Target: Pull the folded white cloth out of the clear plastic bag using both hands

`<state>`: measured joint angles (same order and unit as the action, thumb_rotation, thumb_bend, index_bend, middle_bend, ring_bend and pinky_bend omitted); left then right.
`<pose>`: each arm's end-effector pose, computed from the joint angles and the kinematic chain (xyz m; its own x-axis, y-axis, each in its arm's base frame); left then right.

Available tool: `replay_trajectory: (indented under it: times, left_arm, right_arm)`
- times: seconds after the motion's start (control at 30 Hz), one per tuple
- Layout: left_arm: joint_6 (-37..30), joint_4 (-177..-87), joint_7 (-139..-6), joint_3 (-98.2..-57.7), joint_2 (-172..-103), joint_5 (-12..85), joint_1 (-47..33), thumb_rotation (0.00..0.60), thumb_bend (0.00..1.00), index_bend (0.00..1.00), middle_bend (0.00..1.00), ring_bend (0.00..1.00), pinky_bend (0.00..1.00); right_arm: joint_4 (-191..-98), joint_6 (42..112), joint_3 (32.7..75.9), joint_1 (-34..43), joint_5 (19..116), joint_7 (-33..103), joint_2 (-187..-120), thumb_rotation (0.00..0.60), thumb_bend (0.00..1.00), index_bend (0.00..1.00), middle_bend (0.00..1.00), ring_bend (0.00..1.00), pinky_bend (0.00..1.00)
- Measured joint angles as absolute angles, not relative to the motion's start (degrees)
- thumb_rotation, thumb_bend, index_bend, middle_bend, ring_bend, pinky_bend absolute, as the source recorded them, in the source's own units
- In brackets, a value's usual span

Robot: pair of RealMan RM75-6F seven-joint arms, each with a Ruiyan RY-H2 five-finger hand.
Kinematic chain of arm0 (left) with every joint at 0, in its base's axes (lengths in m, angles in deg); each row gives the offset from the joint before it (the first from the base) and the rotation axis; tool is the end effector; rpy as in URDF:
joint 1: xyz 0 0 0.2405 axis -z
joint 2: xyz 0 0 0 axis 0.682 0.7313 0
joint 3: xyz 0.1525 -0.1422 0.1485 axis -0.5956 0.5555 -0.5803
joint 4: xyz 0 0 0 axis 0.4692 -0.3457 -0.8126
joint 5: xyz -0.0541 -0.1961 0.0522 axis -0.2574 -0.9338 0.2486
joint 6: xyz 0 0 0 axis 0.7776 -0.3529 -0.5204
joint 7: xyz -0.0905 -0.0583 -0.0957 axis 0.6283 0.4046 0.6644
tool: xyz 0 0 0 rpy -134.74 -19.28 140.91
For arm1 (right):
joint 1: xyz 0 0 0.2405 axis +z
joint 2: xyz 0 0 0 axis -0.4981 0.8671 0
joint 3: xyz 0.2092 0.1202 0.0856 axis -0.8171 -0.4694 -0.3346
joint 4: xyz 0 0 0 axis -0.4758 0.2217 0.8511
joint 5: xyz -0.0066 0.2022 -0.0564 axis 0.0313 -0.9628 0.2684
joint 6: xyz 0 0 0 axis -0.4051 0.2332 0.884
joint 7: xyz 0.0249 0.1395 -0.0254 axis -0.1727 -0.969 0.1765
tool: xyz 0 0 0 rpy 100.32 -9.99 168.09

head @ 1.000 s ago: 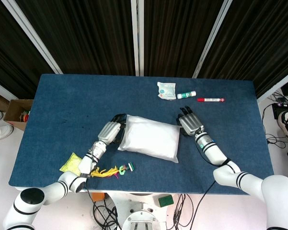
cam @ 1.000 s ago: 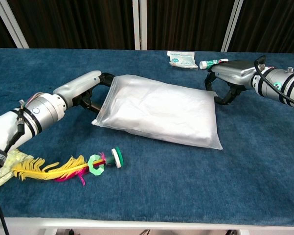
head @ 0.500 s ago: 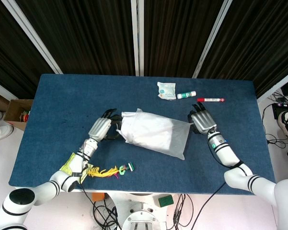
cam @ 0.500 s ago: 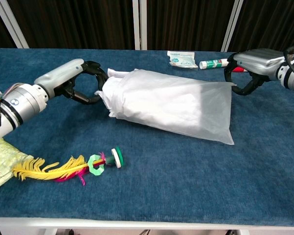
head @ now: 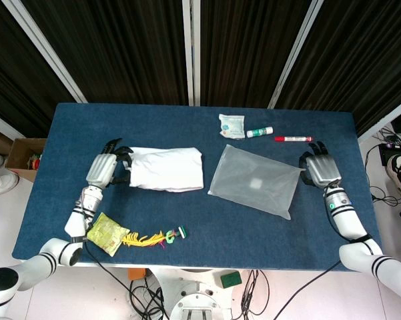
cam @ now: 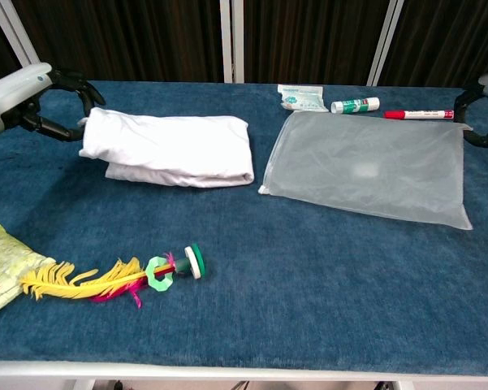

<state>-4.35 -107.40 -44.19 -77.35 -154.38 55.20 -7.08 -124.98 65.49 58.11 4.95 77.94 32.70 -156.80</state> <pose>-0.2504 0.3720 -0.0017 0.0629 0.1453 0.9874 0.9753 -0.2187 -0.0300 -0.3069 -0.3769 0.0601 0.5341 -0.2024 0.8208 -0.8454 -0.1304 0.5180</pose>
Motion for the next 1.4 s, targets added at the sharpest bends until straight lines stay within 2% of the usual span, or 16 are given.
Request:
replay_trajectory:
  times: [0.13,0.2,0.23,0.27,0.3,0.33,0.37,0.4,0.47,0.57,0.63,0.73,0.87,1.03,1.17,1.4]
  left_arm:
    - [-4.5,-107.5,-44.6,-76.7,-152.9,53.8,-8.2,0.600,0.61,0.77,0.28,0.04,0.02]
    - [-4.9,-107.7,-44.8,-76.6,-152.4,53.5,-8.5,0.600,0.60,0.74,0.27,0.04,0.03]
    - [-5.2,-108.0,-45.1,-76.7,-152.1,53.4,-8.6,0.600,0.60,0.71,0.26,0.04,0.03]
    - [-5.6,-108.3,-45.4,-76.8,-151.8,53.4,-8.7,0.600,0.58,0.64,0.24,0.03,0.03]
    - [-6.0,-108.7,-45.8,-77.0,-151.5,53.4,-8.7,0.600,0.52,0.52,0.21,0.03,0.03]
    - [-6.7,-109.4,-46.4,-77.2,-150.9,53.3,-8.8,0.600,0.47,0.44,0.19,0.03,0.03]
    - [-7.1,-110.1,-47.0,-77.4,-150.4,53.3,-8.8,0.600,0.37,0.33,0.16,0.03,0.03]
    - [-7.5,-110.9,-47.8,-77.6,-149.8,53.2,-8.9,0.600,0.28,0.25,0.14,0.02,0.03]
    - [-7.9,-113.3,-50.1,-77.9,-148.1,53.0,-9.2,0.600,0.18,0.18,0.12,0.02,0.03]
    - [-7.9,-118.2,-53.2,-78.3,-144.7,52.5,-10.2,0.600,0.12,0.17,0.12,0.02,0.03]
    - [-7.6,-122.4,-55.4,-78.6,-141.4,52.1,-11.2,0.600,0.12,0.17,0.12,0.03,0.04]
    - [-6.0,-128.9,-60.0,-79.2,-135.9,51.1,-13.6,0.600,0.12,0.18,0.14,0.06,0.04]
    - [-1.6,-135.9,-65.8,-80.1,-128.3,49.8,-18.2,0.600,0.12,0.21,0.15,0.06,0.04]
    - [6.9,-141.0,-67.8,-81.7,-121.2,49.8,-24.9,0.600,0.12,0.23,0.15,0.06,0.04]
    - [13.4,-144.1,-67.9,-83.4,-118.1,51.5,-30.2,0.600,0.12,0.24,0.16,0.06,0.04]
    - [22.5,-147.5,-68.2,-86.6,-116.5,56.2,-37.7,0.600,0.12,0.25,0.16,0.06,0.04]
  right_arm:
    - [-123.4,65.5,58.2,4.0,77.8,31.6,-156.5,0.600,0.53,0.73,0.39,0.07,0.05]
    - [-123.0,65.0,58.2,3.7,77.7,30.9,-156.5,0.600,0.52,0.68,0.36,0.07,0.05]
    - [-123.0,64.6,58.3,3.7,77.7,30.8,-156.5,0.600,0.50,0.60,0.33,0.06,0.04]
    - [-123.0,64.1,58.3,3.6,77.5,31.0,-156.5,0.600,0.47,0.49,0.28,0.04,0.03]
    - [-123.2,63.5,58.3,3.6,77.3,31.3,-156.4,0.600,0.40,0.30,0.20,0.02,0.02]
    - [-123.6,62.7,58.2,3.7,76.8,31.7,-156.2,0.600,0.32,0.16,0.12,0.01,0.01]
    - [-124.5,61.6,58.1,3.7,75.9,32.4,-155.7,0.600,0.22,0.04,0.05,0.00,0.00]
    - [-125.5,61.0,57.9,3.6,75.3,32.8,-155.3,0.600,0.15,0.00,0.02,0.00,0.00]
    - [-128.8,60.4,57.5,3.4,74.0,33.7,-153.8,0.600,0.09,0.00,0.00,0.00,0.00]
    - [-135.3,61.0,57.0,2.7,72.7,35.1,-150.4,0.600,0.08,0.00,0.00,0.00,0.00]
    - [-139.8,62.0,56.7,1.9,72.2,35.9,-147.6,0.600,0.10,0.00,0.00,0.00,0.00]
    - [-147.3,65.8,56.2,-0.1,72.2,36.5,-142.2,0.600,0.15,0.00,0.07,0.00,0.01]
    - [-154.5,74.1,55.9,-4.4,74.1,35.8,-134.8,0.600,0.18,0.00,0.13,0.00,0.04]
    - [-159.2,84.9,56.4,-10.8,78.7,32.4,-130.3,0.600,0.18,0.01,0.15,0.00,0.04]
    - [-161.2,93.1,58.0,-16.7,83.3,28.4,-128.3,0.600,0.18,0.02,0.15,0.00,0.04]
    - [-159.9,98.9,62.1,-22.3,90.3,23.4,-128.8,0.600,0.18,0.03,0.15,0.00,0.04]
